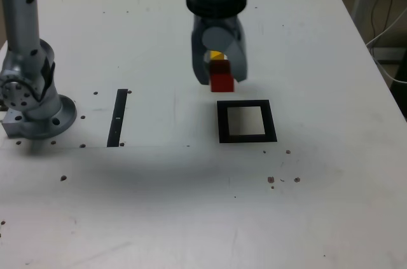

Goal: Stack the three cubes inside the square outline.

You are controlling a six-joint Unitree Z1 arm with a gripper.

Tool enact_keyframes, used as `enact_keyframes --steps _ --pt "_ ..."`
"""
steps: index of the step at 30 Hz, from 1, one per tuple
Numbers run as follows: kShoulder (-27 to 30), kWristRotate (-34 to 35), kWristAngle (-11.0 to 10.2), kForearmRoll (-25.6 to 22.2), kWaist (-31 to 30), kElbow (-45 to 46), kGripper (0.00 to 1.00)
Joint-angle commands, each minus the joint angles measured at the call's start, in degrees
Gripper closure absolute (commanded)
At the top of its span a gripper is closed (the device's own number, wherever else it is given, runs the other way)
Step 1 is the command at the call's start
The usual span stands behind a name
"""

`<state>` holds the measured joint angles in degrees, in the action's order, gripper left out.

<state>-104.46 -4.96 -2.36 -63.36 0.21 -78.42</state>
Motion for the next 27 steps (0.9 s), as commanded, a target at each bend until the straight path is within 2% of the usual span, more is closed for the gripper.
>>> enact_keyframes --steps 1,9,15,27 --pt "-2.5 2.5 -0.3 -0.9 -2.8 -2.6 0.78" --pt "-6.6 10.2 -1.8 -0.5 -7.1 -4.6 0.78" --pt "-7.2 11.7 -3.1 0.1 -7.3 -3.6 0.78" --pt "-8.7 10.9 -2.3 0.5 -6.8 -3.7 0.78"
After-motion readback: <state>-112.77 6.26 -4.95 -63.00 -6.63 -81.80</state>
